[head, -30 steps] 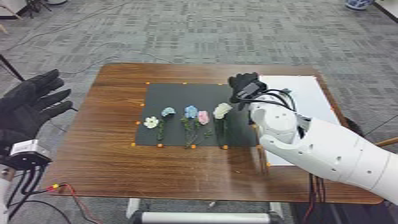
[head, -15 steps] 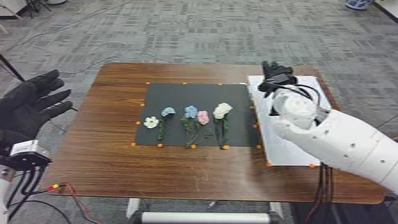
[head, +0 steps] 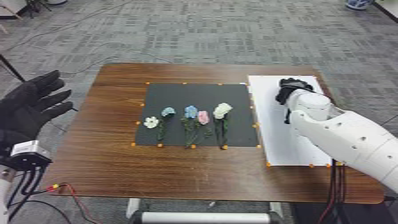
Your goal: Arrange flowers
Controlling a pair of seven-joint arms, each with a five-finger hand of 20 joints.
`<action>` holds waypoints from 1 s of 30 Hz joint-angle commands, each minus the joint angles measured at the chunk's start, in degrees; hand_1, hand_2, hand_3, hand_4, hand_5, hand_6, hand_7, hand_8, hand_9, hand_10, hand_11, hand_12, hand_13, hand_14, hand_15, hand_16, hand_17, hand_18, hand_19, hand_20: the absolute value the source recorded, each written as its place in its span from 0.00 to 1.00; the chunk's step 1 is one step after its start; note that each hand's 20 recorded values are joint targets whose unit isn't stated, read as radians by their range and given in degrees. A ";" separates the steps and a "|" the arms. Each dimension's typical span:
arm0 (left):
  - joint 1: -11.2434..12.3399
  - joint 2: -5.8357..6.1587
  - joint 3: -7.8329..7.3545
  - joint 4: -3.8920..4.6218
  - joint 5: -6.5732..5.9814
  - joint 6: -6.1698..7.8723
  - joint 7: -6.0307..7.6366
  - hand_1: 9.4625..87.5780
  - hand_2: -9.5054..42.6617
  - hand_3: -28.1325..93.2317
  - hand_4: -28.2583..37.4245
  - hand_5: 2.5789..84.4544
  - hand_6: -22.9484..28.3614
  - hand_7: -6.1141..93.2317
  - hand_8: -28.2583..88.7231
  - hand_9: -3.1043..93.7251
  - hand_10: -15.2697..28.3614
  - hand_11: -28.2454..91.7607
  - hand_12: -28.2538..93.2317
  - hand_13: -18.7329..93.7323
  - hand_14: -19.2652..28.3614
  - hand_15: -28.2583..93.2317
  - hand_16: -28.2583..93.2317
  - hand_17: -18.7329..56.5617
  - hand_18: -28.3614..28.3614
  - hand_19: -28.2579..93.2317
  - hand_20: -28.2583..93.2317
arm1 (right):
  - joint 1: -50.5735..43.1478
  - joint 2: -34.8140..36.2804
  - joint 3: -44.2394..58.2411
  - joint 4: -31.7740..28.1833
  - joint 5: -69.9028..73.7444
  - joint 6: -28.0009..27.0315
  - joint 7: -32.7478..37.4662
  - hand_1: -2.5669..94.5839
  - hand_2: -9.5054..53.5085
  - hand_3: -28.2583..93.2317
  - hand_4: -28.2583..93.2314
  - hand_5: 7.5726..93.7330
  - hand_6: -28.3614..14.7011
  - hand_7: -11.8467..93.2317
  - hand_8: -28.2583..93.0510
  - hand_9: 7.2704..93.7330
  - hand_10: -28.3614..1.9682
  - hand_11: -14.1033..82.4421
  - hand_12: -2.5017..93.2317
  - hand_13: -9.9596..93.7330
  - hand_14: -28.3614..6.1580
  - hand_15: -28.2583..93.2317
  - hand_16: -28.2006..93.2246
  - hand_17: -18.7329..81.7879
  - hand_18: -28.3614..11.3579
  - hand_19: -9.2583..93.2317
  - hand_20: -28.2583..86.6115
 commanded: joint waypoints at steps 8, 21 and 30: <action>0.06 -0.32 -0.32 -0.19 -0.01 -0.30 -0.34 0.19 0.08 0.81 0.00 0.29 0.51 0.30 0.15 0.24 0.61 0.45 0.33 0.28 0.71 0.58 0.16 0.15 0.87 0.57 0.29 | -5.31 5.77 -0.58 -10.82 3.76 16.13 -11.52 0.56 0.00 0.87 0.00 0.74 0.73 0.55 0.21 0.92 0.81 0.35 0.50 0.81 0.70 0.91 0.50 0.61 0.21 1.00 0.71; -0.02 -0.44 -0.20 -0.22 -0.05 -0.92 -0.31 0.19 0.08 0.80 0.00 0.29 0.51 0.29 0.15 0.24 0.61 0.45 0.33 0.28 0.71 0.58 0.16 0.14 0.88 0.57 0.29 | -13.18 6.98 4.42 -22.79 -5.52 7.11 -17.91 0.55 0.00 0.90 0.00 0.76 0.72 0.54 0.20 0.93 0.80 0.33 0.50 0.81 0.69 0.92 0.51 0.62 0.20 1.00 0.73; -0.05 -0.38 -0.18 -0.16 -0.06 -0.56 -0.20 0.19 0.09 0.80 0.00 0.29 0.50 0.29 0.15 0.24 0.61 0.44 0.33 0.28 0.71 0.58 0.16 0.14 0.88 0.57 0.29 | -16.43 7.28 6.53 -25.52 -6.50 8.48 -18.08 0.55 0.00 0.90 0.00 0.76 0.73 0.54 0.20 0.93 0.80 0.31 0.49 0.81 0.69 0.92 0.51 0.61 0.19 1.00 0.73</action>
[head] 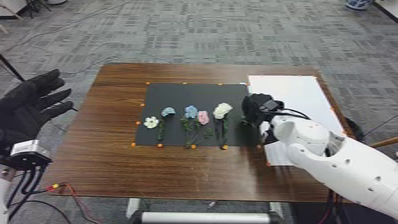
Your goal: Arrange flowers
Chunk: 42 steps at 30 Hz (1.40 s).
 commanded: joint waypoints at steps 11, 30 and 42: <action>-0.12 -0.27 -0.10 0.02 -0.01 -0.49 -0.40 0.19 0.08 0.80 0.00 0.29 0.51 0.29 0.15 0.24 0.61 0.44 0.34 0.28 0.71 0.58 0.16 0.14 0.87 0.56 0.29 | -4.44 -0.24 2.24 -4.42 -2.84 2.57 -0.90 0.54 0.00 0.90 0.00 0.76 0.73 0.54 0.20 0.93 0.79 0.30 0.49 0.81 0.69 0.92 0.51 0.61 0.19 1.00 0.73; 0.14 -0.40 -0.36 -0.07 -0.02 -0.59 -0.31 0.19 0.09 0.80 0.01 0.29 0.50 0.29 0.15 0.24 0.61 0.44 0.34 0.28 0.71 0.57 0.17 0.14 0.87 0.56 0.29 | -5.26 -0.05 4.05 -5.17 -3.56 1.55 -1.94 0.38 0.00 0.92 0.00 0.66 0.71 0.41 0.20 0.79 0.70 0.41 0.28 0.78 0.65 0.92 0.52 0.58 0.18 1.00 0.72; -0.16 0.03 -0.34 0.21 -0.06 -0.36 -0.41 0.19 0.08 0.80 0.00 0.29 0.50 0.29 0.15 0.24 0.61 0.44 0.34 0.28 0.71 0.57 0.17 0.14 0.87 0.56 0.29 | -7.28 2.22 9.18 -7.70 -2.39 2.39 -0.74 0.31 0.00 0.93 0.00 0.62 0.68 0.39 0.11 0.72 0.61 0.40 0.24 0.77 0.63 0.92 0.51 0.58 0.17 1.00 0.72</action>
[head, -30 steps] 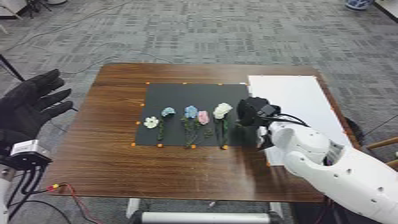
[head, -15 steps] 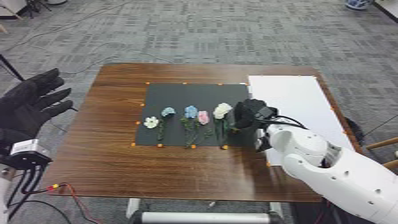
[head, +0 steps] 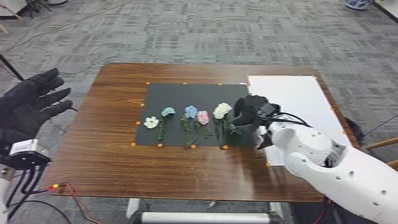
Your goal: Arrange flowers
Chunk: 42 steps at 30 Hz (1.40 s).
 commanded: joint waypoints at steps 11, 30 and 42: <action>0.15 -2.00 2.63 -0.58 1.51 1.54 0.18 0.20 0.09 0.80 0.01 0.29 0.50 0.29 0.15 0.24 0.61 0.44 0.34 0.27 0.70 0.58 0.16 0.14 0.87 0.57 0.29 | -34.23 -5.11 43.46 0.16 77.92 7.23 -37.04 0.18 0.22 0.97 0.03 0.25 0.59 0.28 0.15 0.25 0.57 0.24 0.27 0.28 0.46 0.49 0.40 0.22 0.11 0.51 0.47; -4.96 -5.65 11.69 -0.50 11.26 2.12 -0.78 0.24 0.06 0.78 0.00 0.19 0.49 0.34 0.13 0.13 0.56 0.44 0.36 0.18 0.64 0.53 0.17 0.10 0.83 0.54 0.27 | -53.66 -26.52 62.44 -7.32 81.64 -11.23 -36.99 0.14 0.14 0.93 0.03 0.26 0.53 0.16 0.18 0.24 0.56 0.15 0.22 0.25 0.53 0.26 0.45 0.16 0.17 0.41 0.34; -8.94 -2.03 14.53 1.32 9.33 1.37 1.61 0.23 0.04 0.79 0.01 0.20 0.49 0.35 0.13 0.15 0.55 0.45 0.35 0.20 0.63 0.55 0.17 0.10 0.82 0.53 0.29 | -55.12 -25.25 61.24 -10.09 77.71 -7.07 -36.49 0.15 0.12 0.92 0.03 0.27 0.53 0.18 0.18 0.26 0.54 0.16 0.24 0.27 0.49 0.29 0.49 0.15 0.13 0.44 0.36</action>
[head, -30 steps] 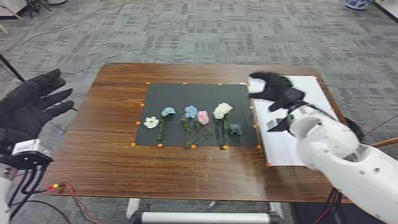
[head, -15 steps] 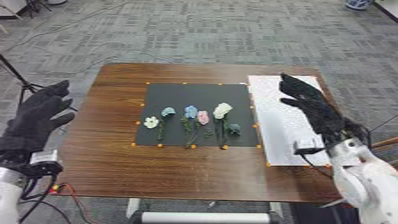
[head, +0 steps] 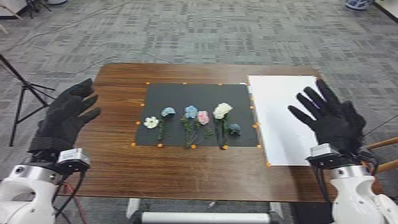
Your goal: Arrange flowers
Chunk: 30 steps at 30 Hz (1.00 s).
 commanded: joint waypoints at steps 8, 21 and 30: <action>-6.97 2.97 3.44 3.08 -2.99 -1.16 0.87 0.23 0.05 0.79 0.01 0.20 0.49 0.34 0.13 0.15 0.55 0.45 0.35 0.20 0.63 0.55 0.18 0.10 0.82 0.52 0.30 | -0.37 -1.37 -1.50 -1.78 -9.90 1.81 4.23 0.17 0.12 0.92 0.04 0.26 0.55 0.19 0.18 0.26 0.54 0.17 0.25 0.27 0.47 0.30 0.48 0.15 0.12 0.45 0.36; -6.74 4.85 2.06 2.18 -2.78 -4.39 -2.26 0.22 0.05 0.79 0.01 0.22 0.49 0.33 0.13 0.16 0.56 0.45 0.35 0.20 0.64 0.55 0.17 0.10 0.83 0.53 0.30 | 2.65 -2.11 -3.51 -0.05 -10.19 -0.98 2.81 0.19 0.11 0.92 0.04 0.28 0.56 0.20 0.18 0.27 0.57 0.17 0.25 0.28 0.50 0.31 0.47 0.16 0.13 0.45 0.36; 0.34 1.92 -2.02 -0.44 -3.00 -2.64 -3.40 0.21 0.06 0.78 0.00 0.14 0.47 0.34 0.14 0.11 0.53 0.43 0.36 0.18 0.63 0.55 0.18 0.08 0.90 0.54 0.30 | 1.77 0.33 -2.31 -0.60 -13.22 1.58 1.50 0.19 0.10 0.92 0.04 0.29 0.59 0.20 0.17 0.27 0.62 0.16 0.24 0.28 0.55 0.26 0.47 0.15 0.18 0.42 0.35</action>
